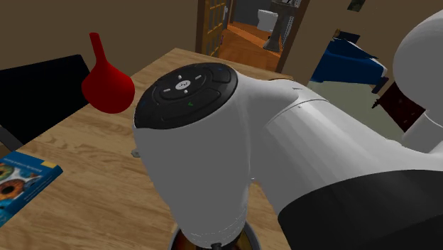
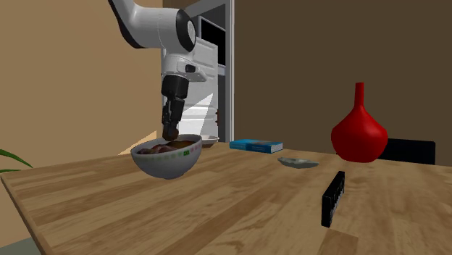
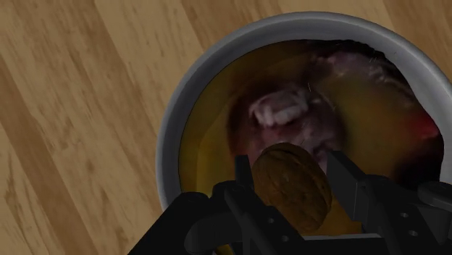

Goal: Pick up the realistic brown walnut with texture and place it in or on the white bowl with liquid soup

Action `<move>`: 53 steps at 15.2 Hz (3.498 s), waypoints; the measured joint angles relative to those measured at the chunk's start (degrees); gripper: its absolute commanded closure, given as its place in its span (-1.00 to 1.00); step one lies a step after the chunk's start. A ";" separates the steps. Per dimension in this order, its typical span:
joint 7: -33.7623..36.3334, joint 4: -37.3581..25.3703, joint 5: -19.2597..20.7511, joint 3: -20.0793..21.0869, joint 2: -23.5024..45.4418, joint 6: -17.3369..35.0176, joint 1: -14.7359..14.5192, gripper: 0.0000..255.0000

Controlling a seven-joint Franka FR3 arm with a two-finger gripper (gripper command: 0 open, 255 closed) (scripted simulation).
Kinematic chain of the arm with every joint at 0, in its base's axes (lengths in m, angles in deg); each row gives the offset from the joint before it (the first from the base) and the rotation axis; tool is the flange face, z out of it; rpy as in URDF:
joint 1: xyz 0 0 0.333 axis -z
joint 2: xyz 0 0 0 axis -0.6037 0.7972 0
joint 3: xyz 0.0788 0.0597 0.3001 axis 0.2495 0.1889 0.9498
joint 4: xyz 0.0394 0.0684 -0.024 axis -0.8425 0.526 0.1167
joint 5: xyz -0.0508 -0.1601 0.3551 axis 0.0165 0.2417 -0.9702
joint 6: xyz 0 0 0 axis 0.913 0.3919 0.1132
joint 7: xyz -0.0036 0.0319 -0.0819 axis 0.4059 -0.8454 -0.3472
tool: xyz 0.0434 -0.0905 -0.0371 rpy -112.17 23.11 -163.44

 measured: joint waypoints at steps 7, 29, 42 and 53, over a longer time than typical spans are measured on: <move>0.09 -4.56 -0.46 0.14 -0.76 -5.14 -0.02 1.00; 1.03 -5.99 0.48 0.33 1.09 -5.09 -0.60 1.00; 1.08 -3.76 0.77 0.26 1.57 -2.44 -0.64 -1.00; 1.74 -12.74 1.67 0.34 3.30 -9.97 -1.25 -1.00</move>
